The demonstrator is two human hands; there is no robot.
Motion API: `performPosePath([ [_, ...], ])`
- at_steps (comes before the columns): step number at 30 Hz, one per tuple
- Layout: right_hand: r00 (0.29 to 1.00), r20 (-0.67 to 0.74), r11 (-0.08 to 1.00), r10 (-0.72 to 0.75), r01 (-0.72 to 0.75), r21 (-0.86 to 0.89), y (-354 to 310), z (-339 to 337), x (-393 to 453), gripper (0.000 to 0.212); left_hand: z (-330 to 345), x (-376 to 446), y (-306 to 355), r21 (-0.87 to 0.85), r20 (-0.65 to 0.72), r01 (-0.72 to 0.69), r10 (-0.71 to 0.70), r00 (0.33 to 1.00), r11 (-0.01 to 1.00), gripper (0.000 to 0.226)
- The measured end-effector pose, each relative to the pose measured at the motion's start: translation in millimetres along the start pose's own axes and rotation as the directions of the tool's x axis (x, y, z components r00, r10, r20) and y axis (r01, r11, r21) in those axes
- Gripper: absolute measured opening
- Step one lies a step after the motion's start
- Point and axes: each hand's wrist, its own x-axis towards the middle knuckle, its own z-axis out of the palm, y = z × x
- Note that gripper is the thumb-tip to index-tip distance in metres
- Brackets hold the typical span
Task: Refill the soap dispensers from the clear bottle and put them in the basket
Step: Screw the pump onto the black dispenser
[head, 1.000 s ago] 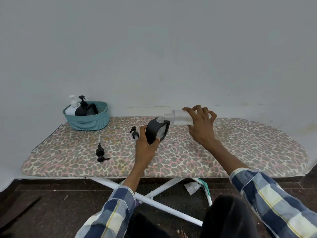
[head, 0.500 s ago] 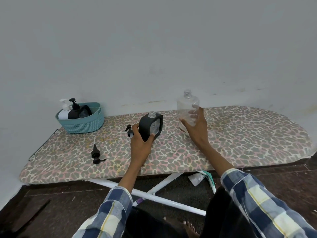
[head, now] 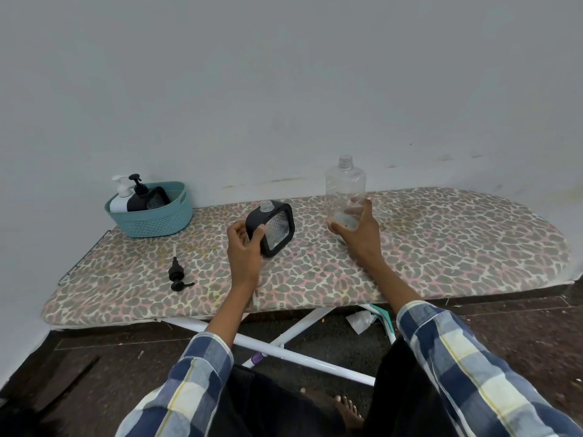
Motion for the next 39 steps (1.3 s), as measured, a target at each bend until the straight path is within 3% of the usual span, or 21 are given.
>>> performPosePath([
  [6, 0.999, 0.006, 0.999, 0.035, -0.035, 0.024, -0.6, -0.2, -0.4, 0.081, -27.4, 17.5, 0.7, -0.001, -0.134, 0.037, -0.037, 0.99, 0.999, 0.031],
  [9, 0.999, -0.009, 0.999, 0.034, -0.034, 0.025, -0.8, 0.1, -0.3, 0.081, -42.4, 28.4, 3.8, -0.001, -0.192, 0.077, -0.075, 0.978, 0.997, 0.015],
  [12, 0.999, -0.038, 1.0, 0.013, -0.012, 0.018, -1.9, 0.0, -0.2, 0.083, -56.5, 31.3, 11.0, 0.153, -0.295, 0.055, -0.008, 0.955, 0.987, 0.01],
  [14, 0.999, -0.047, 1.0, 0.008, -0.008, 0.006, -1.2, 0.6, 0.0, 0.086, -71.3, 28.8, 12.2, 0.382, -0.343, 0.015, 0.126, 0.931, 0.924, 0.011],
  [17, 0.999, -0.035, 0.999, -0.002, 0.0, -0.049, 1.8, 2.6, 1.2, 0.084, -95.6, 19.6, 5.3, 0.684, -0.332, 0.033, 0.271, 0.904, 0.729, 0.026],
  [20, 0.999, -0.029, 0.994, -0.015, 0.012, -0.109, 1.5, 3.7, -0.4, 0.082, -114.4, 6.9, -7.7, 0.792, -0.351, 0.189, 0.18, 0.919, 0.58, 0.047],
  [23, 0.991, -0.102, 0.988, -0.083, 0.068, -0.136, -2.1, 3.9, -5.4, 0.086, -125.6, -0.1, -16.6, 0.788, -0.349, 0.259, 0.057, 0.936, 0.559, 0.05],
  [26, 0.958, -0.217, 0.968, -0.187, 0.142, -0.207, -7.8, 4.4, -13.5, 0.085, -129.6, 1.6, -15.2, 0.791, -0.288, 0.204, 0.057, 0.956, 0.576, 0.036],
  [30, 0.922, -0.299, 0.955, -0.245, 0.177, -0.236, -26.8, 8.3, -38.4, 0.054, -126.7, 4.3, -6.3, 0.657, -0.256, 0.112, 0.08, 0.963, 0.746, 0.024],
  [34, 0.885, -0.109, 0.847, -0.453, 0.389, -0.363, -37.4, 18.5, -55.7, 0.03, -99.1, -1.2, 17.9, 0.577, -0.158, -0.106, 0.238, 0.958, 0.81, 0.024],
  [39, 0.748, 0.188, 0.663, -0.637, 0.655, -0.363, -86.0, 38.2, -52.3, 0.034, -59.8, -3.1, 58.9, 0.461, -0.034, -0.361, 0.423, 0.906, 0.811, 0.037],
])
